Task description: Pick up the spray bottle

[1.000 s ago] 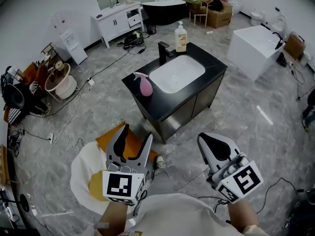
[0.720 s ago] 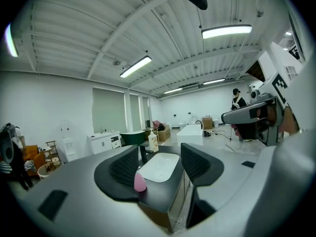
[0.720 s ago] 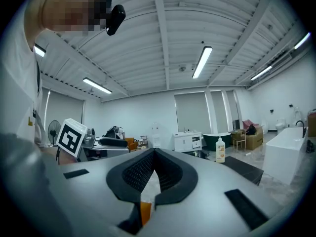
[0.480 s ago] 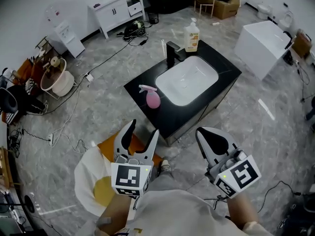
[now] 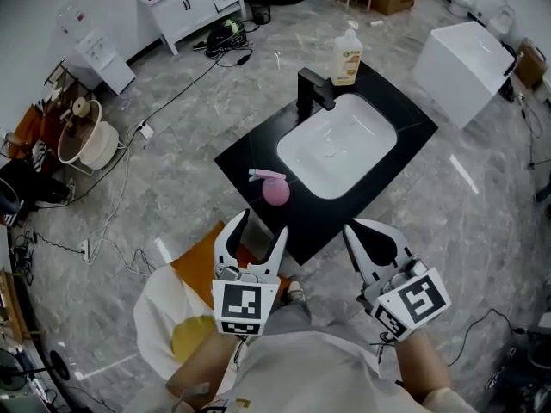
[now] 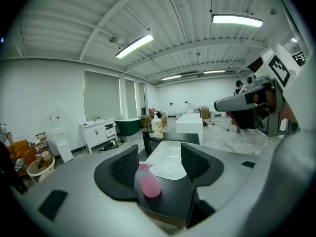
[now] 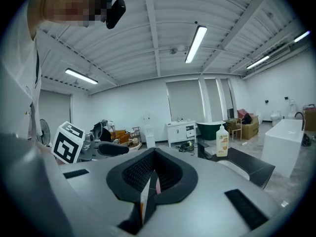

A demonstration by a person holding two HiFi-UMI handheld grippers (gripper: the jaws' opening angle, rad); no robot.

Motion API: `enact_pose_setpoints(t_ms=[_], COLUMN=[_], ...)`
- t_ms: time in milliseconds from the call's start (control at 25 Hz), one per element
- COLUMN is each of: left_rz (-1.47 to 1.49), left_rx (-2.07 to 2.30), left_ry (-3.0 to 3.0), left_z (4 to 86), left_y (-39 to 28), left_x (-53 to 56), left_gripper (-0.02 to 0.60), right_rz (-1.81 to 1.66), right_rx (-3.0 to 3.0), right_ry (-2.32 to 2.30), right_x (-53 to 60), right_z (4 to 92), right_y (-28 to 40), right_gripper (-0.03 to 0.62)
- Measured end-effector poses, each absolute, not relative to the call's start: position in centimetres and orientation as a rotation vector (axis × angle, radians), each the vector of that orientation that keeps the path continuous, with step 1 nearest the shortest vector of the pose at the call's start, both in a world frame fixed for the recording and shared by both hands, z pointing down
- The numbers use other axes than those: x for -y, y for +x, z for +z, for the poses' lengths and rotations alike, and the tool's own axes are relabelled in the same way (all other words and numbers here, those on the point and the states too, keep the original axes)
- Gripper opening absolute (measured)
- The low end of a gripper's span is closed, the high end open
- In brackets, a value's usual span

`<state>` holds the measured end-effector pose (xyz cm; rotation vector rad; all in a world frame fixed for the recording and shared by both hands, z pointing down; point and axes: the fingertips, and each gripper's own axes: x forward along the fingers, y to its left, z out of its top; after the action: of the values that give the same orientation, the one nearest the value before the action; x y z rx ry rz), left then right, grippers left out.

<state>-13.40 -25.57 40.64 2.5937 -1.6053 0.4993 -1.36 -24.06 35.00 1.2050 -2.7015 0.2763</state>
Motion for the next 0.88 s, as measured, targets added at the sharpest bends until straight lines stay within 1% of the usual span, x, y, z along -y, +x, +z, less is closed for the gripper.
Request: enact_pose_setpoints(t_ms=[440, 560, 760, 880], left_rz=[0.588, 0.617, 0.630, 0.653], left_rx=[1.587, 1.599, 1.628, 1.633], left_ry=[2.512, 2.473, 2.392, 2.326], left_z=[48.7, 51.1, 54.5, 58.0], left_y=[-14.0, -13.9, -13.7, -13.6], left_x=[31.3, 32.8, 34.7, 35.6], left_gripper=[0.270, 0.270, 0.270, 0.270], right_rz=[0.370, 0.373, 0.472, 0.496], right_rx=[2.630, 2.614, 2.657, 2.651], right_ry=[1.144, 1.121, 1.112, 1.120], right_x=[29.1, 30.5, 32.1, 33.0], right_z=[40.0, 41.4, 43.0, 44.4], right_y=[-2.8, -2.7, -2.1, -1.5], right_gripper=[0.028, 0.028, 0.028, 0.028])
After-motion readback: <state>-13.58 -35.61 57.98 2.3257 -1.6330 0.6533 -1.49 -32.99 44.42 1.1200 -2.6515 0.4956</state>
